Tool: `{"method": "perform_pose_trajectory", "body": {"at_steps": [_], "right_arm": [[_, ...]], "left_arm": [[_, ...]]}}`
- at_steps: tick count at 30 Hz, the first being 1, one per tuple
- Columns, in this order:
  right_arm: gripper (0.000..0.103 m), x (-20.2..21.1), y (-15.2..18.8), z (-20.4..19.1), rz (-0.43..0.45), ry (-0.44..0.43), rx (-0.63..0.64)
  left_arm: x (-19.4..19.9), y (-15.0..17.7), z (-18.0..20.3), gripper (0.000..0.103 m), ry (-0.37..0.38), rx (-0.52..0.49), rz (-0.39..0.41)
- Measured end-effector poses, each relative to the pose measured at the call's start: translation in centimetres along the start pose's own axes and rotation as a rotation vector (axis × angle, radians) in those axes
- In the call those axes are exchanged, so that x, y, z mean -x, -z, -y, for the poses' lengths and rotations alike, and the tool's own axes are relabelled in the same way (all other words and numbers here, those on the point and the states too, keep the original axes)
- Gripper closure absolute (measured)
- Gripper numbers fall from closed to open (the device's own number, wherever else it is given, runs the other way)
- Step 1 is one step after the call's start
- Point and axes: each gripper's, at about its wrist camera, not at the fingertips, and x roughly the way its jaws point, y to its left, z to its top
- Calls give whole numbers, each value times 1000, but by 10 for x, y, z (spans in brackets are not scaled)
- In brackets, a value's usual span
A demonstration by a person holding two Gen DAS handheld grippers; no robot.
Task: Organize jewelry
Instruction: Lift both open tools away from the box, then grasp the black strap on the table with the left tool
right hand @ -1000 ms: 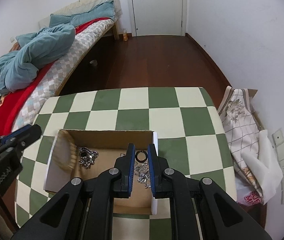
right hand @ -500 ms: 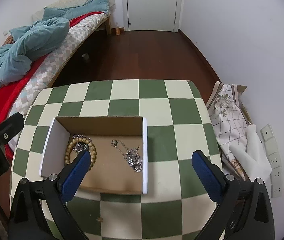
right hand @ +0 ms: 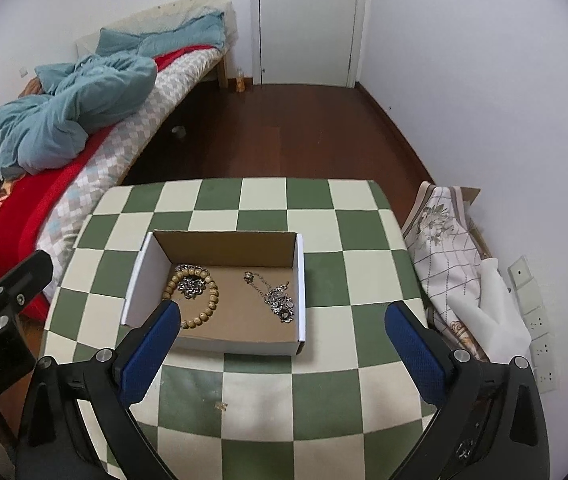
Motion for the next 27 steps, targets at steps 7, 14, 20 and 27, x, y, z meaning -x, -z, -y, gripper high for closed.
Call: {"method": "perform_pose_trajectory", "body": {"at_steps": [7, 14, 20, 27], "right_arm": [[0, 41, 16, 11, 34, -13, -34], [0, 43, 73, 27, -51, -38, -69], [10, 17, 140, 39, -178, -56, -104], [27, 0, 181, 44, -254, -73, -118]], "left_arm": [[34, 13, -11, 0, 8, 12, 22], [33, 75, -14, 0, 34, -2, -102], [5, 156, 2, 0, 67, -41, -291], [-27, 202, 19, 13, 116, -26, -419]]}}
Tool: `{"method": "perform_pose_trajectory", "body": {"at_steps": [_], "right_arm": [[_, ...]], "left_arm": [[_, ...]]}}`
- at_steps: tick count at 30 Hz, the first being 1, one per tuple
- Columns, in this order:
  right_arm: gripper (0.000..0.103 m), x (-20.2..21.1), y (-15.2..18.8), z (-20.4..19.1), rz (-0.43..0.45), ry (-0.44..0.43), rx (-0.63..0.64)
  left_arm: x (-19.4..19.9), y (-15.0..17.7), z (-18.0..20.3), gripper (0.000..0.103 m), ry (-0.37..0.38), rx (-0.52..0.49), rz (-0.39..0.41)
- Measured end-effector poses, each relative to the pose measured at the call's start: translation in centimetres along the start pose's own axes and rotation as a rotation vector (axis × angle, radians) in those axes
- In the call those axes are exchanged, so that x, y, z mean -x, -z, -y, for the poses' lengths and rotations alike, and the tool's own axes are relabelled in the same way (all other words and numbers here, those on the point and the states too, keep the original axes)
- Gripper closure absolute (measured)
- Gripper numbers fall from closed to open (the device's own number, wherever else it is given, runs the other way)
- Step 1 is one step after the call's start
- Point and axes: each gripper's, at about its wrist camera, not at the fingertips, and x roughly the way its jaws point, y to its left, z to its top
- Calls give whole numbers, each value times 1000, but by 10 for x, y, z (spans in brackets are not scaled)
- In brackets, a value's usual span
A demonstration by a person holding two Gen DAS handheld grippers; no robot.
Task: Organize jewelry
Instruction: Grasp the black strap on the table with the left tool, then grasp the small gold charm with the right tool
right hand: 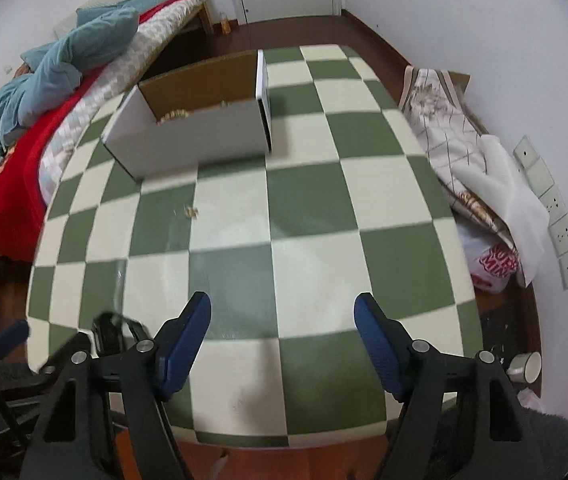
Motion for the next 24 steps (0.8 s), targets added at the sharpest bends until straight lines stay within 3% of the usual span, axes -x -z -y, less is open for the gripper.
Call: {"method": "perform_pose_trajectory", "body": {"at_steps": [5, 8, 10, 11, 13, 20, 24], "right_arm": [[27, -6, 3, 0, -16, -3, -3], [27, -10, 2, 0, -20, -6, -8], [27, -12, -2, -3, -25, -7, -7], [27, -13, -4, -4, -27, -12, -8], [27, -15, -8, -7, -26, -15, -6], [28, -27, -31, -21, -28, -77, -6], [40, -43, -56, -43, -14, -121, 32]], "left_arm": [[-16, 3, 9, 30, 36, -11, -41], [-22, 4, 13, 48, 48, -19, -57], [-26, 4, 14, 70, 57, -22, -74], [-25, 3, 14, 72, 50, -27, -61], [-26, 0, 11, 87, 54, -21, -64], [-32, -28, -13, 94, 20, 18, -16], [-40, -53, -35, 94, -31, 55, 12]]}}
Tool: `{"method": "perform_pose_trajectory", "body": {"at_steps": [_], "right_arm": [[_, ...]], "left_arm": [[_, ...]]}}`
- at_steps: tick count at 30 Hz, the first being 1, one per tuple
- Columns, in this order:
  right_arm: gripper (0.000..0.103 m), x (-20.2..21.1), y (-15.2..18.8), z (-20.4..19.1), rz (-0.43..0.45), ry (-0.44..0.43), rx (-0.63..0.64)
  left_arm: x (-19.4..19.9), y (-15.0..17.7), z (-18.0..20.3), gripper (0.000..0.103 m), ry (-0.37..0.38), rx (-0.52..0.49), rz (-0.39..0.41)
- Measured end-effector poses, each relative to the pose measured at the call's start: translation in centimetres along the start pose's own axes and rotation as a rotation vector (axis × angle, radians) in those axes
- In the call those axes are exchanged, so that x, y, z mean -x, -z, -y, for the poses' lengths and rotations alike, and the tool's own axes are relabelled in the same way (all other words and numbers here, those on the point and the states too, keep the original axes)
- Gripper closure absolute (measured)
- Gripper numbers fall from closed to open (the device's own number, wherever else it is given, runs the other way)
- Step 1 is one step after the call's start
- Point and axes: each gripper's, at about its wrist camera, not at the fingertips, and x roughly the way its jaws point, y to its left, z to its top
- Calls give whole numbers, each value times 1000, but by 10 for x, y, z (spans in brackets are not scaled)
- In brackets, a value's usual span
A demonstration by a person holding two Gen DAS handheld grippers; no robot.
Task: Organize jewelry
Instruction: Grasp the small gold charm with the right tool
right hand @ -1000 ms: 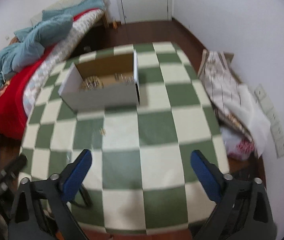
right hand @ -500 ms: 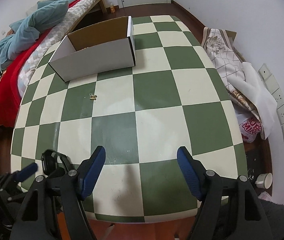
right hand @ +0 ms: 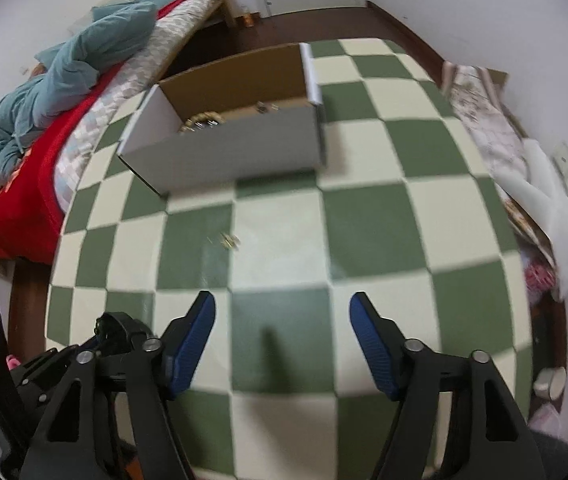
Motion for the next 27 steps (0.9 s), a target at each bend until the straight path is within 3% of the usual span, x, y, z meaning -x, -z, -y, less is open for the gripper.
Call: {"method": "perform_pose_trajectory", "body": {"at_steps": [3, 10, 12, 19, 23, 27], "right_arm": [[50, -18, -14, -18, -5, -9, 49], [58, -55, -24, -48, -34, 24, 145], [67, -65, -22, -52, -53, 36, 158], [74, -67, -17, -57, -10, 77, 192], [89, -67, -16, -57, 11, 103, 210], [89, -67, -17, -55, 16, 95, 210]], "left_arm": [[-6, -17, -12, 94, -29, 11, 13], [-12, -32, -24, 94, -32, 23, 19], [-14, -32, -25, 94, -26, 25, 17], [-15, -29, -23, 94, -21, 27, 15], [-14, -28, -22, 94, -19, 28, 15], [-13, -27, -20, 94, -19, 24, 19]]}}
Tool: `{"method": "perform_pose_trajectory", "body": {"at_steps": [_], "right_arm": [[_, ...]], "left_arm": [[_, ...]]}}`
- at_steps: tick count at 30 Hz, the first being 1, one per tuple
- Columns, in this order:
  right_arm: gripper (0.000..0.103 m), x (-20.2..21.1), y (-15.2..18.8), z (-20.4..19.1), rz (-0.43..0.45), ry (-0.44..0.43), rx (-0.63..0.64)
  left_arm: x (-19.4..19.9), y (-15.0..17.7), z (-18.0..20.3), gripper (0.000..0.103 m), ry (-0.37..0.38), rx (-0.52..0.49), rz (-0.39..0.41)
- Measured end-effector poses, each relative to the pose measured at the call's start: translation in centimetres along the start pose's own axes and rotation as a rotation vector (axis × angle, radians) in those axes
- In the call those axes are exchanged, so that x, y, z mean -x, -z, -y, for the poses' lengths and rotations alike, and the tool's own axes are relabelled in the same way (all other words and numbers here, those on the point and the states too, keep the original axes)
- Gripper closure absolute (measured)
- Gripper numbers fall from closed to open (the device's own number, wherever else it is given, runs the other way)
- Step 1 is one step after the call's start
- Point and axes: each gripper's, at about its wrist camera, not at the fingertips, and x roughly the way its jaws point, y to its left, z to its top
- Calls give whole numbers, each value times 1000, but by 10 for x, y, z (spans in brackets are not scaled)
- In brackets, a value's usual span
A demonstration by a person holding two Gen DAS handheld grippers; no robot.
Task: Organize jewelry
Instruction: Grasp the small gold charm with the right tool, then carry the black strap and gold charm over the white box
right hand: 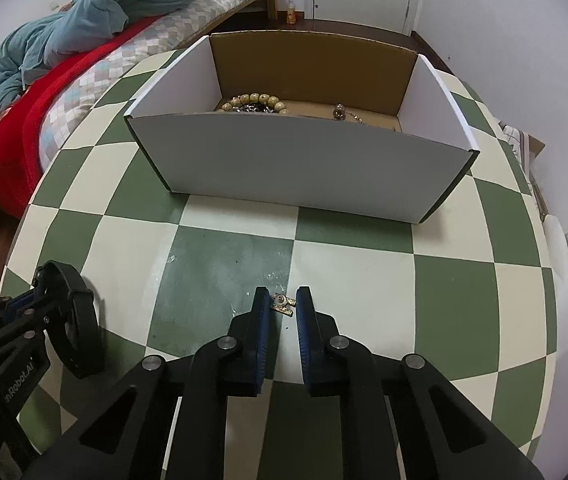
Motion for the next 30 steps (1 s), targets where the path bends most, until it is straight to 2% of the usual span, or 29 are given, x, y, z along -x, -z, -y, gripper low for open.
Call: {"method": "perform_pose_trajectory", "body": {"at_steps": [7, 16, 22, 30], "right_arm": [[89, 17, 5, 12, 27, -21, -44], [89, 89, -3, 47, 137, -43, -126], [89, 126, -35, 70, 205, -42, -139], [89, 124, -89, 86, 237, -39, -140]], "left_arm": [[32, -4, 14, 94, 12, -27, 68], [100, -32, 54, 94, 83, -83, 206], [125, -64, 77, 94, 122, -108, 273], [129, -118, 91, 94, 118, -129, 321]]}}
